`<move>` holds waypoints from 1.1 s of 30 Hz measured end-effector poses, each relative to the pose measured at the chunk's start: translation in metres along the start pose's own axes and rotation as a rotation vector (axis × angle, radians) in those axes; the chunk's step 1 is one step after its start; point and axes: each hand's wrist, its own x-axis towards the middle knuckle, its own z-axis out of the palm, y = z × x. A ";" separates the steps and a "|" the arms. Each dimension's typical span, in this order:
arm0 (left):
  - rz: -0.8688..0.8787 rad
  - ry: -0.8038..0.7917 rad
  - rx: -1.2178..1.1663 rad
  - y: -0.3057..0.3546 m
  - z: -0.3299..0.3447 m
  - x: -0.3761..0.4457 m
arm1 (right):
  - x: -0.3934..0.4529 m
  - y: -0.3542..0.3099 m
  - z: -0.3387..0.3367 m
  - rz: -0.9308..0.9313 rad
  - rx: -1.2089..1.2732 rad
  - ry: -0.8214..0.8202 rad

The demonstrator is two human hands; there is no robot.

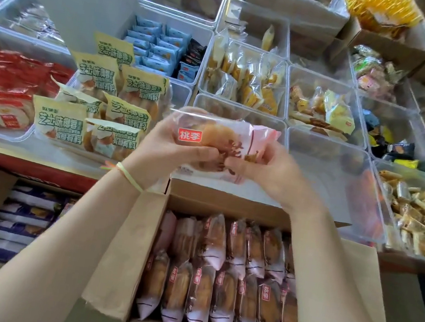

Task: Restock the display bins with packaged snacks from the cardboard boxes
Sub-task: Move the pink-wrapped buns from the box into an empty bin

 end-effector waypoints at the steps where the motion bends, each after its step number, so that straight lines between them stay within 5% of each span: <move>1: 0.006 -0.006 0.011 -0.002 -0.006 0.014 | 0.015 0.000 -0.004 0.009 -0.066 0.015; 5: -0.037 0.068 0.260 -0.042 -0.021 0.073 | 0.091 0.020 -0.013 0.071 -0.170 0.116; 9: -0.196 0.060 1.047 -0.112 -0.044 0.106 | 0.162 0.081 -0.010 0.277 -0.136 0.247; 14: -0.261 -0.031 1.462 -0.159 -0.047 0.108 | 0.210 0.139 -0.004 0.554 -0.097 0.143; 27: -0.205 0.071 1.536 -0.166 -0.041 0.105 | 0.244 0.161 0.012 0.633 -0.271 0.008; 33: -0.230 0.018 1.394 -0.156 -0.044 0.101 | 0.224 0.143 0.004 0.608 -0.278 0.082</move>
